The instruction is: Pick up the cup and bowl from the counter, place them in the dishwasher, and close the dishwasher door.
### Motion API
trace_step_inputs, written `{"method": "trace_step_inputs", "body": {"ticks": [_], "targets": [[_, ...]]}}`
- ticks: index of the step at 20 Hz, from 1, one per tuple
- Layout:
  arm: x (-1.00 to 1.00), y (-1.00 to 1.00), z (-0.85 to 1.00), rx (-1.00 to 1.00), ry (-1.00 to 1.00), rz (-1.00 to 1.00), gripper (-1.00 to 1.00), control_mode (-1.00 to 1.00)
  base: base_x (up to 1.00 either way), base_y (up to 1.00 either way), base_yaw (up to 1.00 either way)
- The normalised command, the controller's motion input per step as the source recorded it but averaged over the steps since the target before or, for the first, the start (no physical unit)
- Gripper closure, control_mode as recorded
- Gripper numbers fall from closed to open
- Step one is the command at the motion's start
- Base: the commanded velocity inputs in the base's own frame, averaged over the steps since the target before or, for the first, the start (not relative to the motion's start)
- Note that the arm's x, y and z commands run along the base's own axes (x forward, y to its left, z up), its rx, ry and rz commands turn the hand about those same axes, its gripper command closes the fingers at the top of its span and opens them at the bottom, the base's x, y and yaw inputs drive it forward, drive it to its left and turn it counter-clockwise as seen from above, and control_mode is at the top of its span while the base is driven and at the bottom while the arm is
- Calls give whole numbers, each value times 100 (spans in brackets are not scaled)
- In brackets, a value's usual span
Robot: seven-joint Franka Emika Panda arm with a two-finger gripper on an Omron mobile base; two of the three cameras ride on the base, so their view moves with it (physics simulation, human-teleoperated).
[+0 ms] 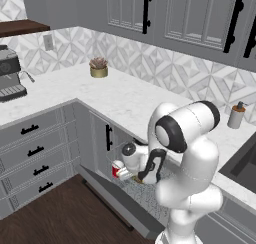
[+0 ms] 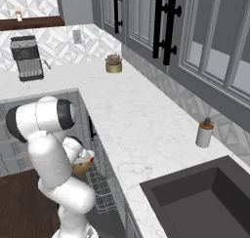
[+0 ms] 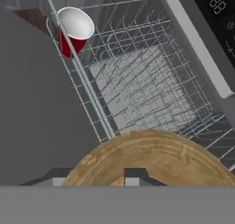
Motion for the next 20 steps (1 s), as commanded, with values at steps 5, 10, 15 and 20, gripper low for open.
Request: {"method": "trace_step_inputs", "body": {"ticks": [5, 10, 15, 20], "targets": [[31, 0, -31, -11, -11, -3, 100, -100, 0, 0, 0], [37, -1, -25, -12, -13, -2, 100, -100, 0, 0, 0], [61, -6, -3, -3, -3, -5, 100, -100, 0, 0, 0], [78, -7, 0, 0, 0, -7, 100, -100, 0, 0, 0]]}}
